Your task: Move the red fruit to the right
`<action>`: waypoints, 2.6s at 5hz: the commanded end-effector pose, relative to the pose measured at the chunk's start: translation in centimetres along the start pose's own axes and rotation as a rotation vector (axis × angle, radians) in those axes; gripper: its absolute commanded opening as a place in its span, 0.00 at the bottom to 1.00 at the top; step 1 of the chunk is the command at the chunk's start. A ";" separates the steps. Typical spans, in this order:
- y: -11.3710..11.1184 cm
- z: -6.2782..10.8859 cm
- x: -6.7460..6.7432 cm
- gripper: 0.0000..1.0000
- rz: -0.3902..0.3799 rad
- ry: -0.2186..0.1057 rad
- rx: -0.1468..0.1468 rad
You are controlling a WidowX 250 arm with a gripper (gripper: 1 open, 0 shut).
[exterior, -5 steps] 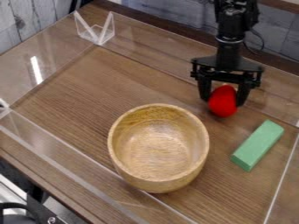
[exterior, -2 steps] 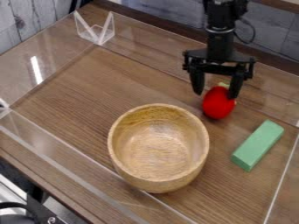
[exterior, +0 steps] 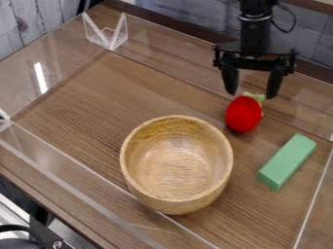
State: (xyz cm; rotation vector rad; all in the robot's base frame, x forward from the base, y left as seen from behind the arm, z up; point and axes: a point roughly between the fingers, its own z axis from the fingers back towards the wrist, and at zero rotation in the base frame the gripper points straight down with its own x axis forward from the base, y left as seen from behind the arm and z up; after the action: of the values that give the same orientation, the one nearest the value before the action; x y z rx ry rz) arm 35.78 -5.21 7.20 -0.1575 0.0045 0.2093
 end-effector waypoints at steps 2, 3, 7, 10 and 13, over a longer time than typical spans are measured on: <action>-1.2 5.7 0.8 1.00 -0.057 -0.109 -0.064; -1.6 7.6 0.1 1.00 -0.055 -0.115 -0.082; 3.1 8.8 -2.9 1.00 -0.191 -0.106 -0.125; 3.3 7.2 -4.1 1.00 -0.226 -0.078 -0.123; 6.9 9.7 -2.8 1.00 -0.092 -0.169 -0.059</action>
State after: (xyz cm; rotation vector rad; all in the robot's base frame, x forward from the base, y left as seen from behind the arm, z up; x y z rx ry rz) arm 30.91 1.92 13.33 -0.2124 -0.0953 0.1250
